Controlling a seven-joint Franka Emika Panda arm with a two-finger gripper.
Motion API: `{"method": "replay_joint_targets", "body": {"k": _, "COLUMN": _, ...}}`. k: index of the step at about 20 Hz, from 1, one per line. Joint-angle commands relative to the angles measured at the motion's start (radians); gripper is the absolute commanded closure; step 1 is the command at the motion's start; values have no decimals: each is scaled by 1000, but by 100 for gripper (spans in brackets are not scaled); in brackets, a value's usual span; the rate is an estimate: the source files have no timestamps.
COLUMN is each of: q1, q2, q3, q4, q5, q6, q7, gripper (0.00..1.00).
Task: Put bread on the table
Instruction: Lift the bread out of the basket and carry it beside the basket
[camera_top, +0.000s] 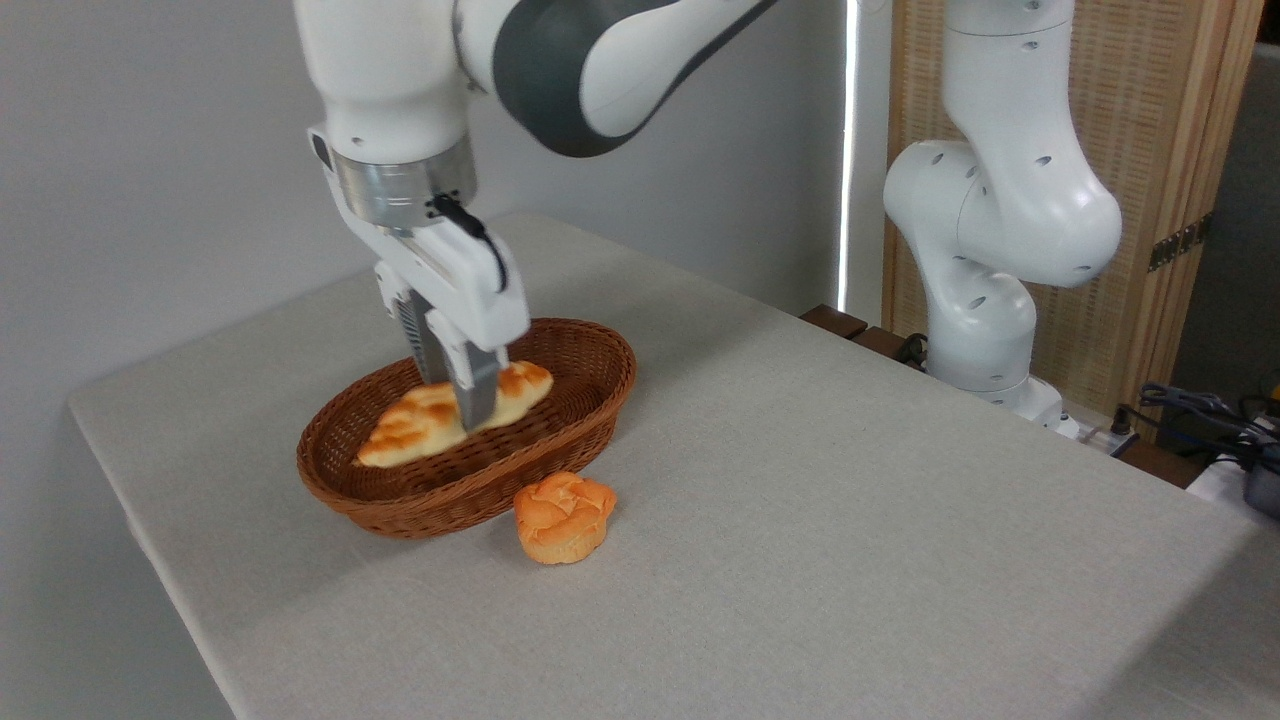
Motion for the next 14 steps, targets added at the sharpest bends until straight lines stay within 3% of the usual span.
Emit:
{"method": "replay_joint_targets", "body": {"k": 1, "q1": -11, "q2": -9, "q3": 89, "q4": -20, "q5": 35, "q6": -28, "q7": 37, "gripper": 35}}
{"method": "replay_joint_targets", "body": {"k": 3, "q1": -11, "q2": -8, "q3": 126, "q4": -52, "q5": 66, "q6": -31, "q7": 57, "gripper": 0}}
{"method": "replay_joint_targets", "body": {"k": 5, "q1": -11, "q2": 4, "q3": 131, "q4": -74, "q5": 113, "q6": -31, "q7": 63, "gripper": 0}}
{"method": "replay_joint_targets", "body": {"k": 14, "q1": -14, "q2": 73, "q3": 128, "q4": -76, "q5": 117, "q6": -20, "q7": 72, "gripper": 0}}
